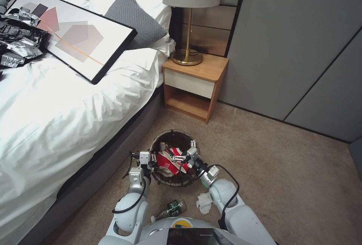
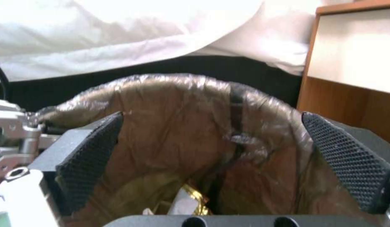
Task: Pick up the trash bin, then pick up the garbage from the floor and place it into the trash bin.
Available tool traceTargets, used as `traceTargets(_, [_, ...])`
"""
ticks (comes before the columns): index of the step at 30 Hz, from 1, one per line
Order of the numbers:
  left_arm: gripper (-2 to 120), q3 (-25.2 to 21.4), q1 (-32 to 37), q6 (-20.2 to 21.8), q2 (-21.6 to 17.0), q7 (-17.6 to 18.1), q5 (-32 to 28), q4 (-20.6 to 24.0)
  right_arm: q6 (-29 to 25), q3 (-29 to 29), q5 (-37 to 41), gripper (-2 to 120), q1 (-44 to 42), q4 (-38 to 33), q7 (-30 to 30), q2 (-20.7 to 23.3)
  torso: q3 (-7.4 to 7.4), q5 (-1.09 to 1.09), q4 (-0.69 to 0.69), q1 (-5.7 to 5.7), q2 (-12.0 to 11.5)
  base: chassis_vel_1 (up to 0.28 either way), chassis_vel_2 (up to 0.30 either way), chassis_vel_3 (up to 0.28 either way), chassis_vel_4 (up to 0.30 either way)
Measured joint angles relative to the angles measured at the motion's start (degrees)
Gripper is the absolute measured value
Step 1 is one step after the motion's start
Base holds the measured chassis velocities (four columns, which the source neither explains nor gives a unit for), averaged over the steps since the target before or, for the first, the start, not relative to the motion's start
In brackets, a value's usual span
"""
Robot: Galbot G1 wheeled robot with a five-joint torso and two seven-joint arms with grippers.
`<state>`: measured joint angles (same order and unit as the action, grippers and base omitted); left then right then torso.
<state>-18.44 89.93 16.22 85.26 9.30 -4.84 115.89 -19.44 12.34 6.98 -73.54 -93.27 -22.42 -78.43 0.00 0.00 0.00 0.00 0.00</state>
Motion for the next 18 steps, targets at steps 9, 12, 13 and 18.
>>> traceTargets(9, [5,-0.1,0.1,0.0,-0.1,0.0,0.0,0.0,0.4,1.1,0.1,100,-1.1,-10.1,4.4,0.0,0.00,0.00,0.01,0.00,0.0,0.000,0.000,0.000,0.000])
traceTargets(12, [5,-0.1,0.1,0.0,0.0,0.0,0.1,-0.1,0.6,2.4,-0.5,100,-2.3,-14.2,6.1,-0.1,-0.01,0.00,0.00,0.00,0.0,0.000,0.000,0.000,0.000])
traceTargets(13, [5,-0.2,0.1,0.0,0.0,0.0,0.1,-0.2,0.6,3.1,-1.2,100,-2.9,-15.7,6.9,-0.3,-0.01,0.00,0.01,0.00,0.0,0.000,0.000,0.000,0.000])
traceTargets(18, [5,-0.4,0.0,0.0,0.0,0.0,0.1,-0.1,0.1,5.5,-3.7,100,-5.1,-19.1,9.6,-0.8,0.00,0.00,0.00,0.00,0.0,0.000,0.000,0.000,0.000])
